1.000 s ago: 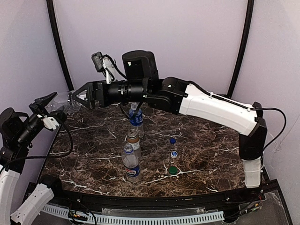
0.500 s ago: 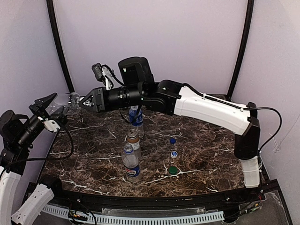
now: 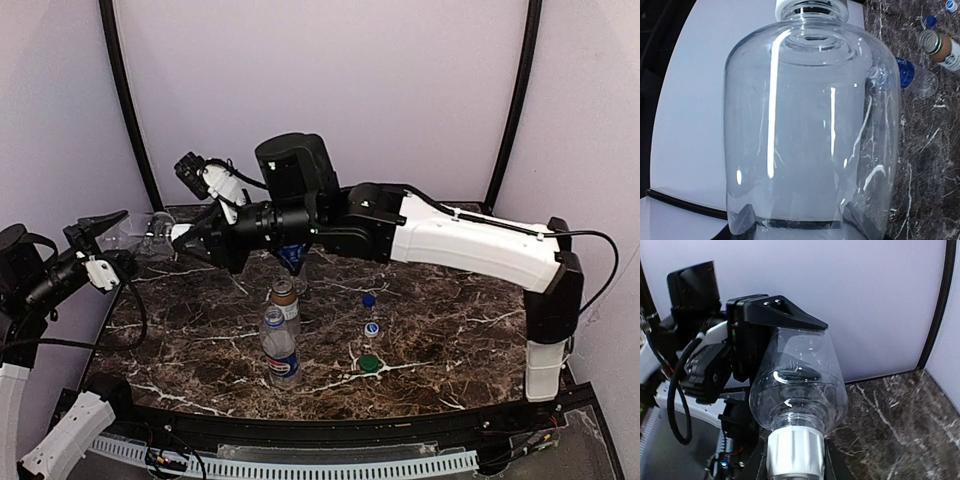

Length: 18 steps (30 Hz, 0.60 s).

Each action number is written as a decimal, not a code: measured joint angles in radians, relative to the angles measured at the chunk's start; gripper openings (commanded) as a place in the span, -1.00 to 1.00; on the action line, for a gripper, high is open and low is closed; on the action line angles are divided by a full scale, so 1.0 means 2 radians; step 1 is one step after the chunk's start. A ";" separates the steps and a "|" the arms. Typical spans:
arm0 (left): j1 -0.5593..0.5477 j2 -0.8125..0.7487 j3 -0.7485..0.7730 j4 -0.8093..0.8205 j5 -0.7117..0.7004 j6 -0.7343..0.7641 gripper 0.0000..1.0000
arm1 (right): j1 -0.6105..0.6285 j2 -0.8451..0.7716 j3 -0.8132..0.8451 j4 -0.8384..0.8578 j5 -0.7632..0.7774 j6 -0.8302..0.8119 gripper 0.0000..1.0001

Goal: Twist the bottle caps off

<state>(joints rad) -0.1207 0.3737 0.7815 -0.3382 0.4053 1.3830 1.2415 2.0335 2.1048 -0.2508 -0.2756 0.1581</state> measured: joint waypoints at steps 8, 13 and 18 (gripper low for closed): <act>-0.008 0.009 0.050 -0.161 0.147 0.005 -0.32 | 0.110 -0.122 -0.188 0.056 0.165 -0.449 -1.00; -0.006 0.015 0.050 -0.212 0.156 0.006 -0.32 | 0.142 -0.127 -0.265 0.167 0.270 -0.688 -1.00; -0.005 0.019 0.051 -0.224 0.154 -0.001 -0.33 | 0.154 -0.126 -0.316 0.274 0.325 -0.857 -1.00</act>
<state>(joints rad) -0.1310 0.4110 0.8825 -0.7868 0.7136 1.3808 1.5497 1.7809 1.4734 0.2977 0.3744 -1.5562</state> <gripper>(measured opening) 0.582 0.270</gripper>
